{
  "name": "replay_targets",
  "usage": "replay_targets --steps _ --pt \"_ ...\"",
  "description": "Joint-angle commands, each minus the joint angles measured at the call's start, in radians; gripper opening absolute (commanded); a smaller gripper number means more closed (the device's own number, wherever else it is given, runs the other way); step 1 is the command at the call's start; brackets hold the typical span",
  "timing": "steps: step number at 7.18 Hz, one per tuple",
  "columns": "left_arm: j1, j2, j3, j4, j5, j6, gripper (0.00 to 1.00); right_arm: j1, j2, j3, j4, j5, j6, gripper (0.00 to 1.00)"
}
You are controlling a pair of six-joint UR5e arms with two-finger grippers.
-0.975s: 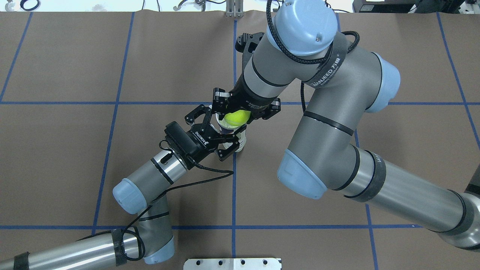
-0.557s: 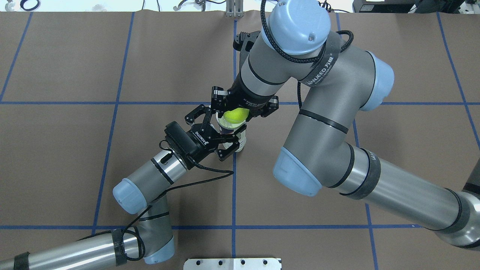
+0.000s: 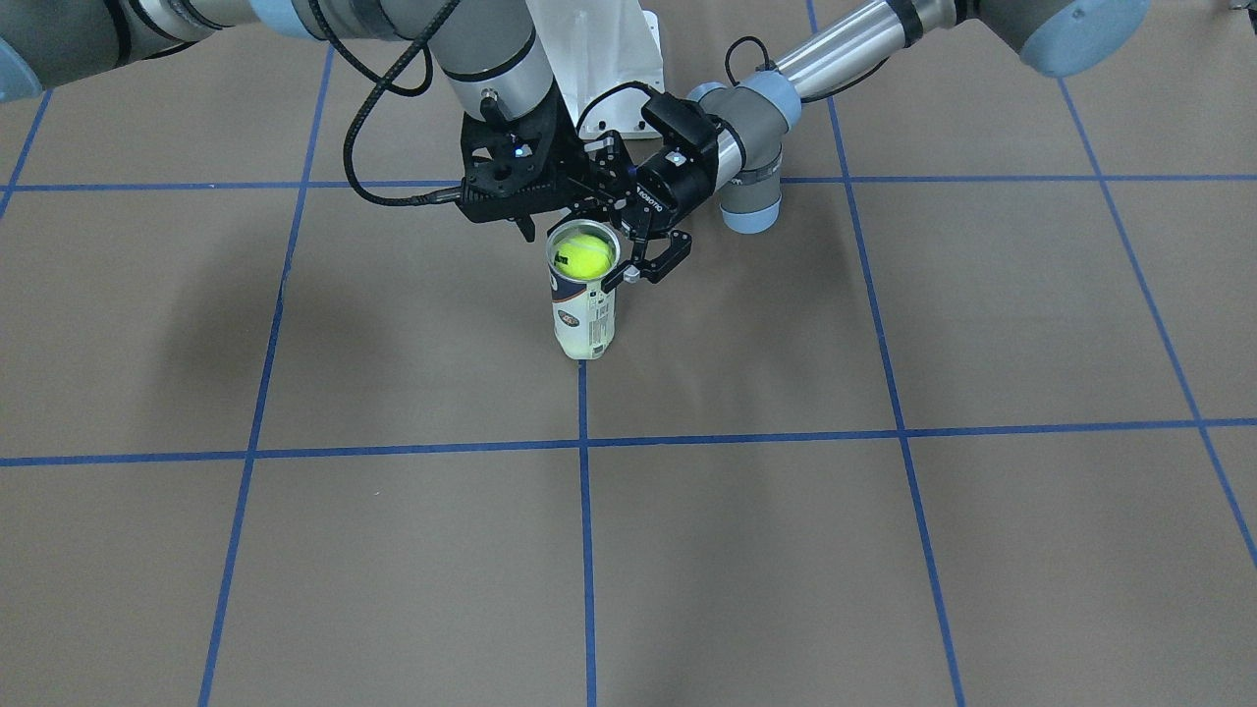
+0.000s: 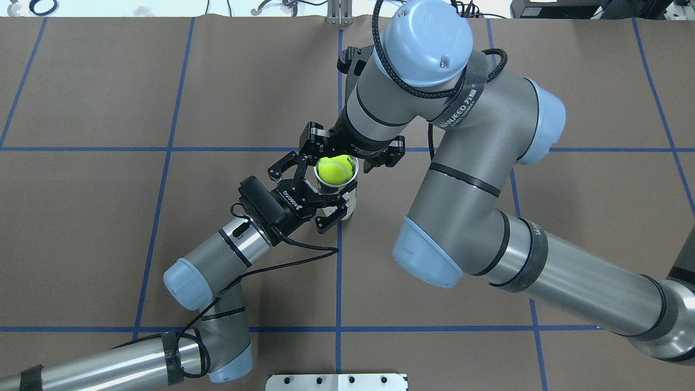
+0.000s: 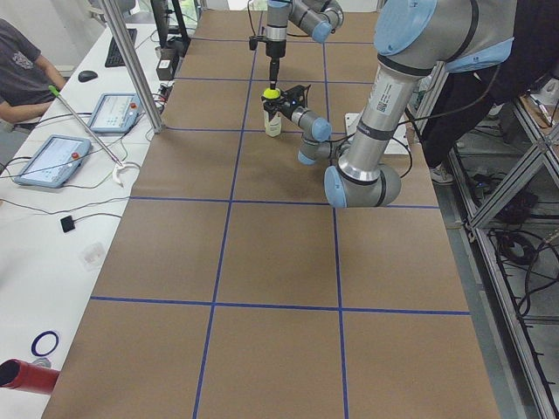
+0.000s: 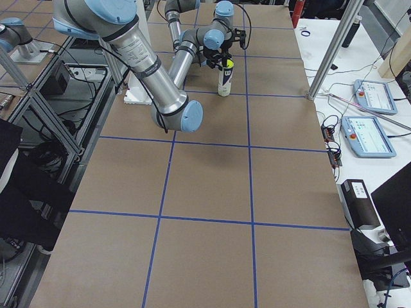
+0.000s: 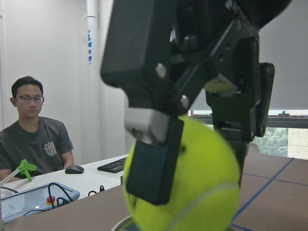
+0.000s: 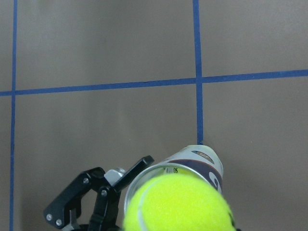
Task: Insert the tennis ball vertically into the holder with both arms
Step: 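Open both grippers and withdraw them, leaving the can standing upright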
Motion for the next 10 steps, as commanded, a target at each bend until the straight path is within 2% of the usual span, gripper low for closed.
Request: replay_targets --steps 1,5,6,8,10 --pt "0.001 0.0 0.0 0.0 0.0 0.0 0.88 -0.003 0.0 0.003 0.0 -0.004 0.002 0.99" --pt "-0.002 0.004 -0.04 0.0 0.001 -0.002 0.96 0.042 -0.038 0.025 0.0 0.025 -0.015 0.99" --pt "-0.002 0.053 -0.084 0.0 0.001 -0.002 0.96 0.071 -0.06 0.037 0.0 0.048 -0.018 0.99" --pt "-0.005 0.237 -0.266 0.0 0.0 -0.003 0.99 0.138 -0.158 0.092 0.001 0.089 -0.085 0.99" --pt "-0.017 0.361 -0.383 -0.003 0.001 -0.006 0.99 0.206 -0.228 0.092 0.014 0.103 -0.145 0.99"
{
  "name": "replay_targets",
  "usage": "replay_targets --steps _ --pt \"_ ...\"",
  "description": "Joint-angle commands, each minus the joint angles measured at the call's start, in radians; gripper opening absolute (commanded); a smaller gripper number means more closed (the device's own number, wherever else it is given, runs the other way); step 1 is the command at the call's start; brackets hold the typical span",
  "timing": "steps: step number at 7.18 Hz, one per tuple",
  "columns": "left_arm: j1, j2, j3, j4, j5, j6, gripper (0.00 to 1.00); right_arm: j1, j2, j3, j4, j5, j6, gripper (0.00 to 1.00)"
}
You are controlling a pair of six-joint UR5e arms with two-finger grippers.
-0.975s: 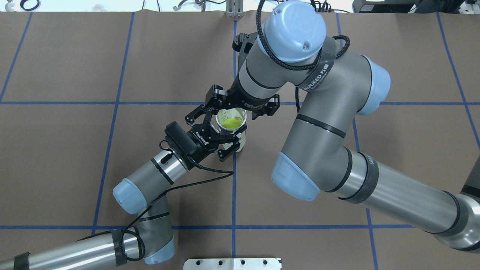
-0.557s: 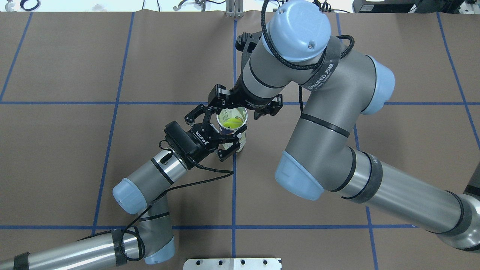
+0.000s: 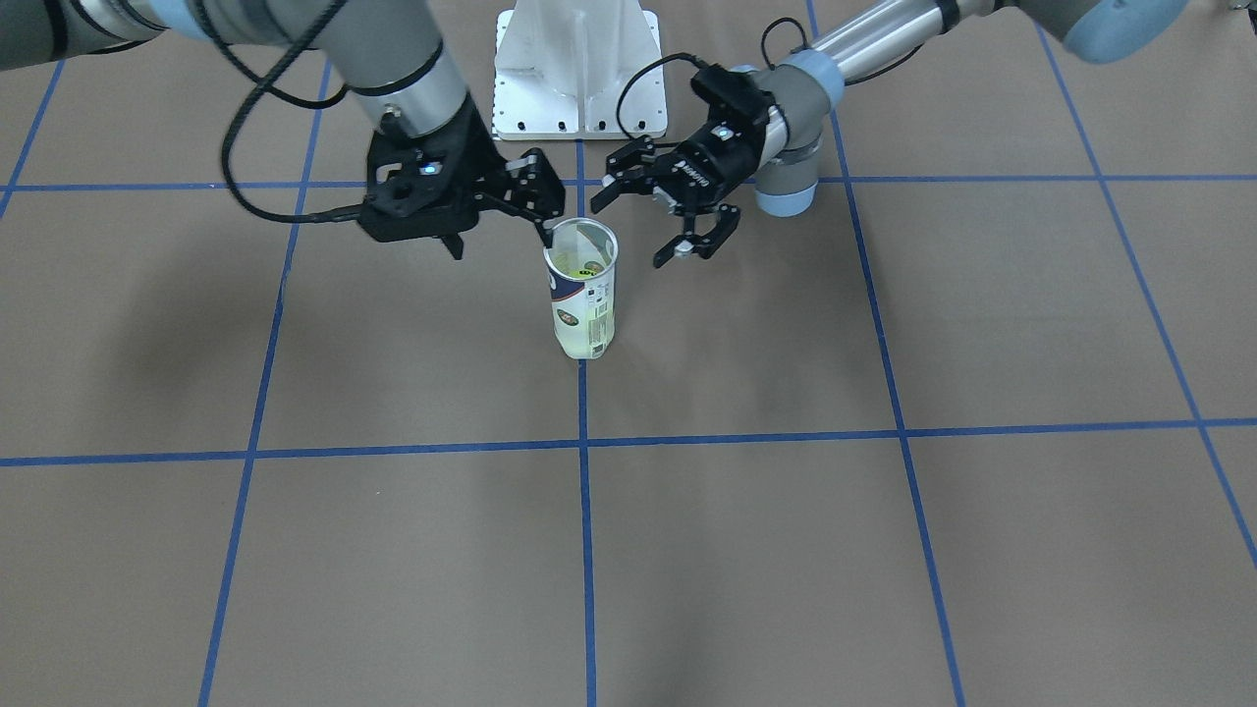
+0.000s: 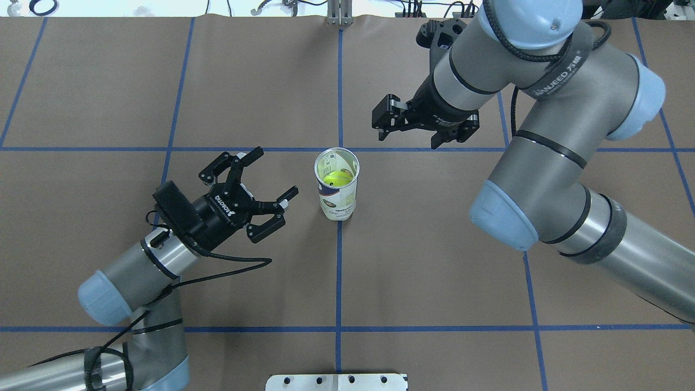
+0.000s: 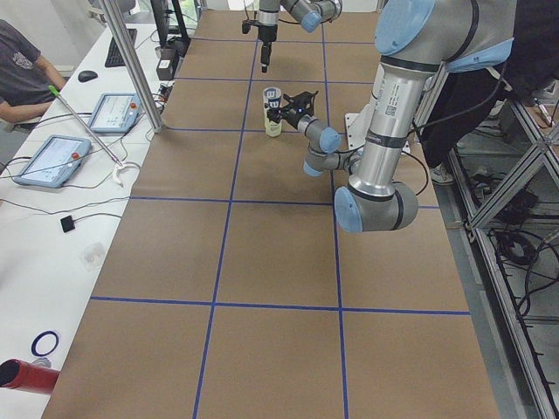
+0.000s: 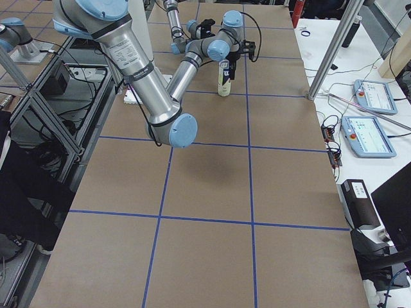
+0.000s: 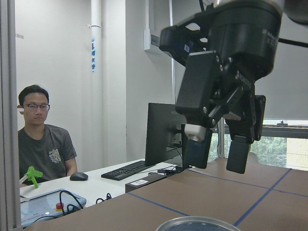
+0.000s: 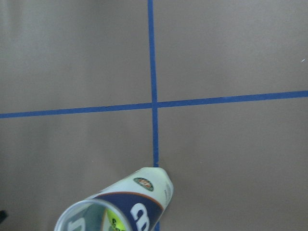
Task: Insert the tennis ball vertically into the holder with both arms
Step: 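Open both grippers and withdraw them, leaving the can standing upright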
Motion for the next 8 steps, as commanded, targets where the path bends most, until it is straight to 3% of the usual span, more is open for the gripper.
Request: replay_targets --steps 1,3,4,6,8 --pt "-0.008 0.163 -0.13 -0.058 0.051 -0.011 0.99 0.097 -0.1 0.005 0.006 0.043 -0.11 0.99" --pt "-0.01 0.226 -0.136 -0.096 0.282 -0.09 0.99 0.217 -0.198 0.002 0.006 0.089 -0.282 0.99" --pt "-0.042 0.287 -0.123 -0.082 0.306 -0.101 0.99 0.267 -0.24 -0.006 0.005 0.088 -0.374 0.99" --pt "-0.068 0.305 -0.112 -0.003 0.311 -0.133 0.99 0.32 -0.255 -0.04 0.006 0.077 -0.46 0.99" --pt "-0.129 0.291 -0.118 0.236 0.311 -0.142 0.99 0.32 -0.254 -0.057 0.006 0.063 -0.485 0.99"
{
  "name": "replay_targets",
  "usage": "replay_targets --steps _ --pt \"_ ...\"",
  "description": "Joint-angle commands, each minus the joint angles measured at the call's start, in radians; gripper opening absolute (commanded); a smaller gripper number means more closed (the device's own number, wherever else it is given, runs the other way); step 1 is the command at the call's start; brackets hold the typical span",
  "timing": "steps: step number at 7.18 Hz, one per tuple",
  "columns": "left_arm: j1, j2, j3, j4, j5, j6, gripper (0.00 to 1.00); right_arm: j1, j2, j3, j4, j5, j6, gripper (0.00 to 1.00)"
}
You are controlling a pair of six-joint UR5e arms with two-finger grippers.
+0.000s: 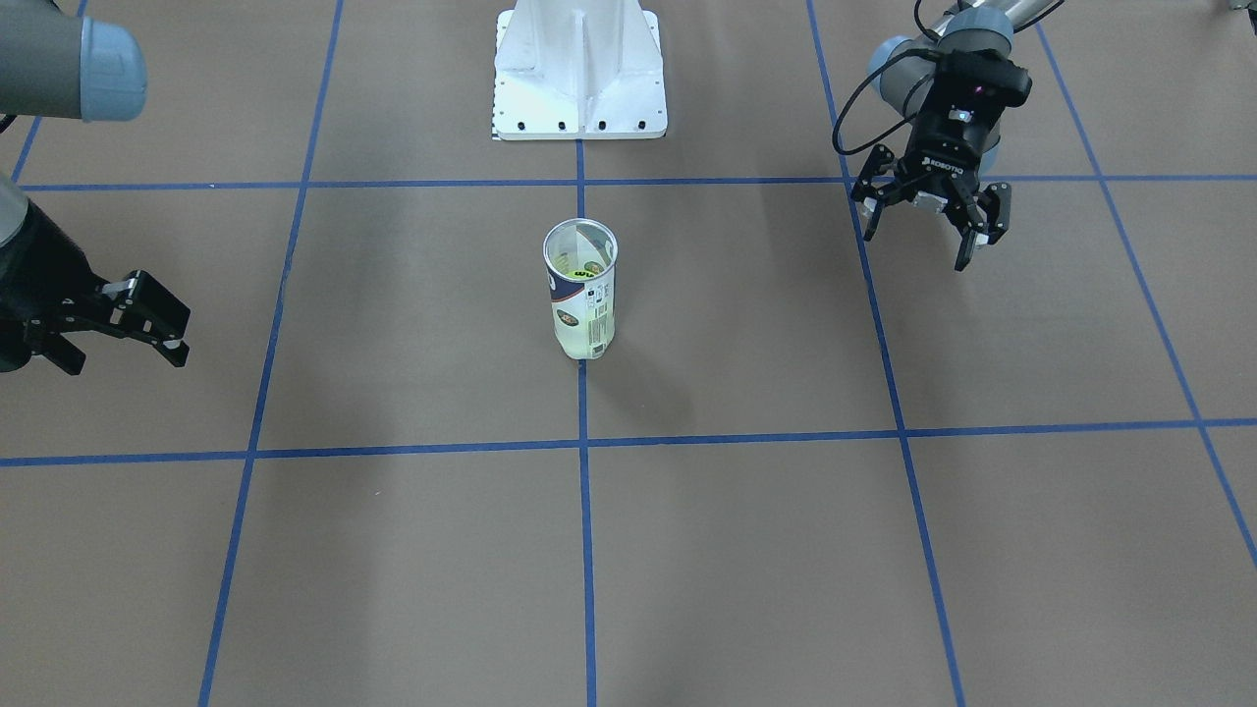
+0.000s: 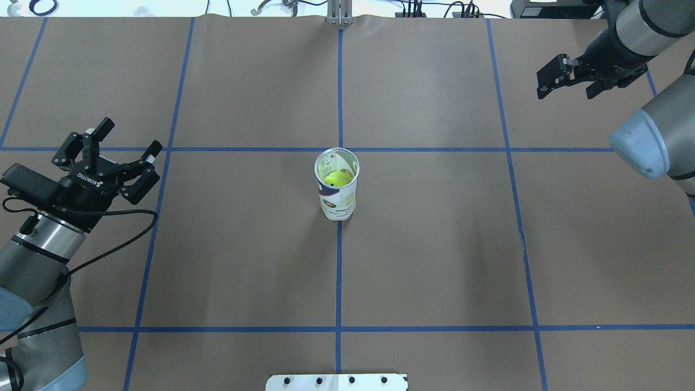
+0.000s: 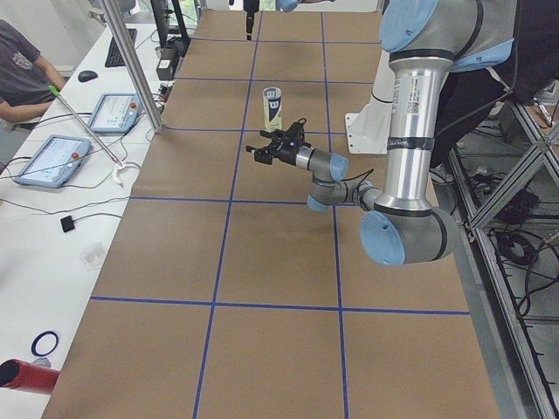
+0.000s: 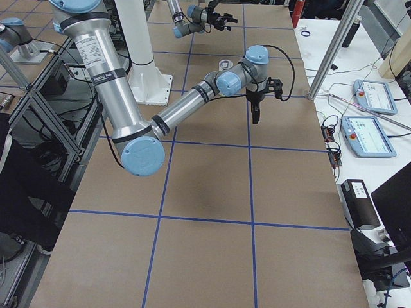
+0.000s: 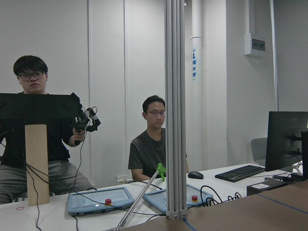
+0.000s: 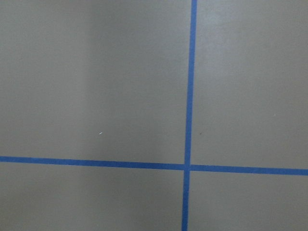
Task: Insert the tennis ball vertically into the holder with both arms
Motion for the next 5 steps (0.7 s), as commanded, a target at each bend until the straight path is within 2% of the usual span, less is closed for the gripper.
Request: replay_targets --steps 1,3,4,5 --pt "-0.078 -0.007 -0.003 0.22 0.0 -0.068 0.99 0.006 0.0 -0.009 0.0 -0.018 -0.023 0.99" --pt "-0.145 -0.027 -0.006 0.412 -0.004 -0.102 0.99 0.006 0.0 -0.012 0.0 -0.022 -0.038 0.99" --pt "-0.175 -0.041 -0.006 0.527 -0.016 -0.18 0.99 0.007 0.0 -0.022 0.0 -0.022 -0.041 0.99" --pt "-0.217 -0.082 -0.007 0.663 -0.063 -0.205 0.99 0.009 0.0 -0.024 0.0 -0.022 -0.05 0.99"
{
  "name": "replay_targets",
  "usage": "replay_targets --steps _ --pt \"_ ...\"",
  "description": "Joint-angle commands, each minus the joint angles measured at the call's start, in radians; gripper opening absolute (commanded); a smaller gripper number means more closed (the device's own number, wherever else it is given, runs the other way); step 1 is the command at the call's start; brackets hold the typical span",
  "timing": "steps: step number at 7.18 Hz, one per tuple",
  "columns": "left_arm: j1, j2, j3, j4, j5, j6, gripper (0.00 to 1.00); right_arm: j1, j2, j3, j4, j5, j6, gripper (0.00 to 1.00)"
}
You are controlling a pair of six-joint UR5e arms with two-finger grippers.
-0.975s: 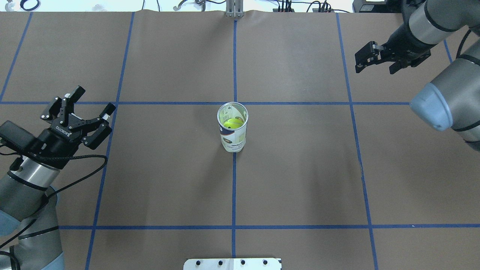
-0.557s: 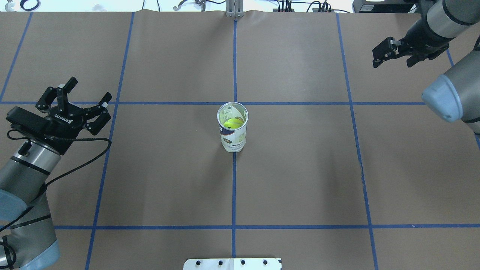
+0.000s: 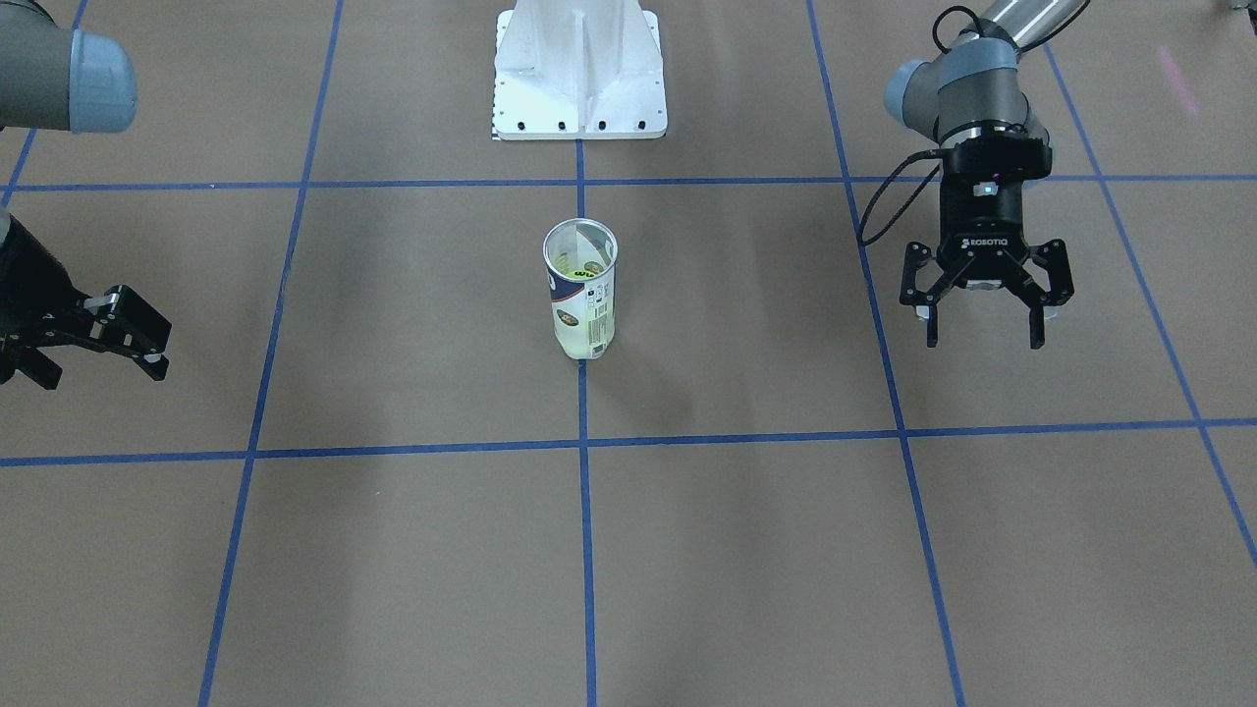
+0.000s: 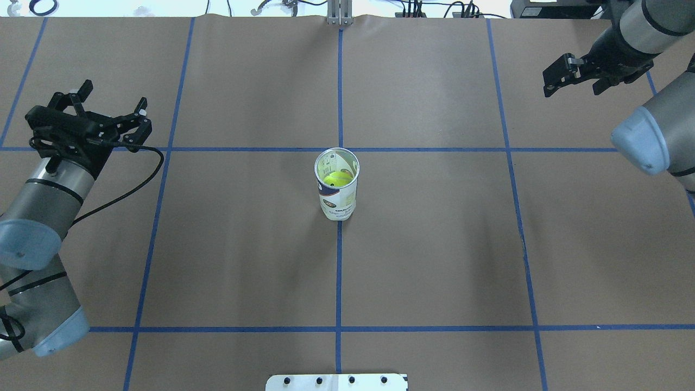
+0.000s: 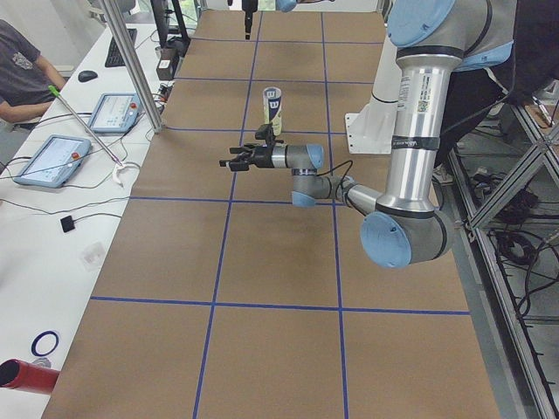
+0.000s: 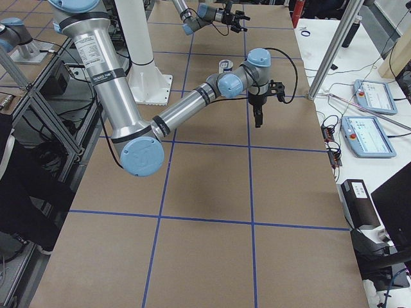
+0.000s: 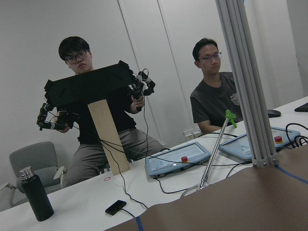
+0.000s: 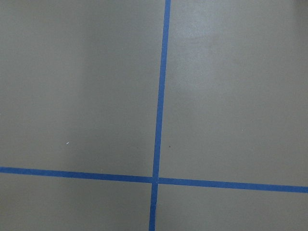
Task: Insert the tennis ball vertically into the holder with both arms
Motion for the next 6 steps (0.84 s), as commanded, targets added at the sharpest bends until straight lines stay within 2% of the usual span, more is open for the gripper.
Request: replay_targets --steps 1,3,4,6 --pt "-0.11 -0.038 -0.003 0.241 -0.128 -0.099 0.99 0.002 0.0 -0.005 0.0 -0.001 -0.017 0.99" --pt "-0.256 -0.05 -0.004 0.413 -0.397 -0.177 0.99 0.002 -0.001 -0.007 0.0 -0.002 -0.017 0.99" --pt "-0.356 -0.047 -0.001 0.469 -0.617 -0.261 0.99 0.005 -0.001 -0.017 0.0 -0.001 -0.017 0.99" --pt "-0.564 -0.033 0.038 0.486 -1.009 -0.362 0.99 0.041 -0.003 -0.051 -0.003 0.012 -0.042 0.99"
